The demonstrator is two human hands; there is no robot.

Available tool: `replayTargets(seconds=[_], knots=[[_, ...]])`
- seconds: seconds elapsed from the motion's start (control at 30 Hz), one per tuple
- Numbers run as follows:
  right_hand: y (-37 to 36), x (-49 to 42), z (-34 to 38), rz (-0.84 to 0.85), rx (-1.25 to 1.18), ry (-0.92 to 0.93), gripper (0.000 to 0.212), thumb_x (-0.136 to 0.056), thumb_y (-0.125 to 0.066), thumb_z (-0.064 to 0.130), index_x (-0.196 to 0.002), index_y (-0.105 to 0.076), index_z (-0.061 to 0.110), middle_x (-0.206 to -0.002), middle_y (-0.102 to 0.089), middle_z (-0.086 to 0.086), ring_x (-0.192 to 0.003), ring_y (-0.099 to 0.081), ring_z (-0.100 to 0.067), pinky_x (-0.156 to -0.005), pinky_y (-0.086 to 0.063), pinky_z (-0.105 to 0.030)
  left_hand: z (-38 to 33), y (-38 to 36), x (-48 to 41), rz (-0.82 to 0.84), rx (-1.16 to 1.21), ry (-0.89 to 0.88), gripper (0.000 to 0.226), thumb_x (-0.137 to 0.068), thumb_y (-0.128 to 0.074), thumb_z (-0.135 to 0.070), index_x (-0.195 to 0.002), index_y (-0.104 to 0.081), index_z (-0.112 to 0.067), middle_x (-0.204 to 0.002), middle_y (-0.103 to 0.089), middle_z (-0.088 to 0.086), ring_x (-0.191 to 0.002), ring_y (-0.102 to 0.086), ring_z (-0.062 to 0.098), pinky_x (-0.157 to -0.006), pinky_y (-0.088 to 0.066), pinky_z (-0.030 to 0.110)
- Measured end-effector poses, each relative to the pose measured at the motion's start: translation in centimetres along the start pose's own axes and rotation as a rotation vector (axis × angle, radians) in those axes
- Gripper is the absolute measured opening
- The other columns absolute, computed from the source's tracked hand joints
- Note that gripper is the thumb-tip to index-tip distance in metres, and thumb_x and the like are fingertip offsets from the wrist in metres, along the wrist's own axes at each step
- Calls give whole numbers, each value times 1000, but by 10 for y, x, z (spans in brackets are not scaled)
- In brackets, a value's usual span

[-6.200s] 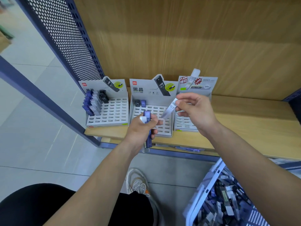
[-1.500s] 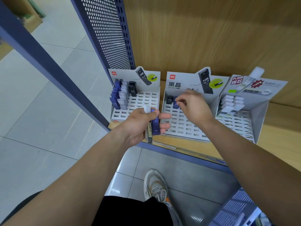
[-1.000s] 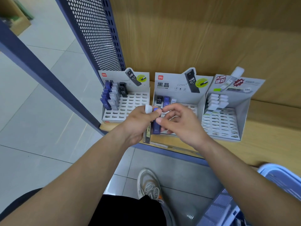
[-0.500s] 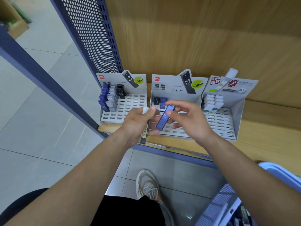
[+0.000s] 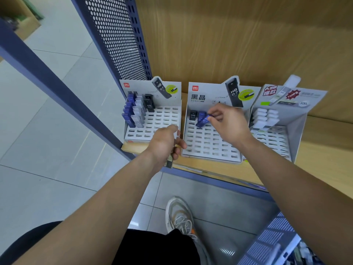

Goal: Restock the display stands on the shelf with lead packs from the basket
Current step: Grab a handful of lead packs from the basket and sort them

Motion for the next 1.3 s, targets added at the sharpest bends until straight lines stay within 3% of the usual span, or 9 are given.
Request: replayTargets(seconds=[0.13,0.37,0.57,0.67,0.9,1.0,1.07,1.17,1.3], knots=[[5,4,-2,3,9,47,10,-91,-71,12,-100,-73,13,-85,-69,4,-73,-64,-5,-76,-54,-19,4,2,-6,-10,31,33,29,-105,-42,-31,-91,-56,-10,-58,-63,7,-46,-41,17,-47,-34,27],[-4,4,6,104,124,171,14,-93,-68,12,-106,-74,11,-96,-75,-4,-87,-70,-19,-84,-56,-36,4,-1,-3,3,15,31,32,-105,-44,-33,-87,-58,-10,-60,-60,5,-49,-41,16,-47,-34,27],[-22,0,12,88,225,244,21,-98,-60,14,-112,-75,9,-111,-61,-10,-98,-60,-26,-87,-50,-36,4,-2,-4,-14,67,43,41,-105,-41,-33,-85,-64,-6,-61,-59,7,-48,-41,17,-47,-35,27],[-27,2,11,77,241,255,18,-96,-62,12,-107,-76,10,-106,-63,-10,-94,-63,-28,-84,-51,-38,4,0,-6,2,80,22,43,-103,-37,-28,-90,-68,-2,-60,-60,7,-49,-43,17,-49,-36,27],[15,24,18,-113,-95,44,9,-94,-67,17,-90,-75,16,-85,-71,5,-72,-67,-9,-76,-57,-29,-1,-11,-8,99,23,-104,26,-97,-47,-8,-100,-71,1,-70,-63,7,-56,-50,16,-56,-41,30],[33,51,25,33,-424,-150,10,-96,-64,21,-93,-73,20,-80,-71,-4,-69,-71,-20,-67,-59,-36,-3,-28,-2,223,-57,-219,34,-91,-49,4,-88,-78,-13,-83,-69,15,-73,-59,29,-70,-45,45],[41,69,32,142,-477,-191,7,-94,-67,24,-98,-72,21,-81,-71,-9,-68,-71,-25,-63,-60,-37,-5,-42,8,286,-129,-293,35,-93,-56,3,-96,-80,-23,-101,-74,20,-92,-66,36,-86,-51,49],[59,86,32,153,-485,-194,8,-90,-72,16,-96,-74,21,-79,-71,-8,-64,-70,-20,-62,-59,-35,-10,-62,24,342,-124,-345,26,-93,-67,0,-113,-74,-15,-104,-75,19,-98,-71,29,-92,-55,39],[94,102,18,90,-566,-240,3,-90,-72,10,-93,-72,11,-74,-70,-6,-66,-67,-15,-65,-59,-36,-17,-87,45,326,-75,-334,13,-91,-72,-8,-103,-73,-12,-94,-78,7,-85,-74,17,-82,-61,28]])
Point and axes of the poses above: each hand's wrist, its own x-axis away from the middle knuckle, its own y-axis out of the back of the hand, z = x × y, the point moved 5 cm from there along -x, towards the middle knuckle
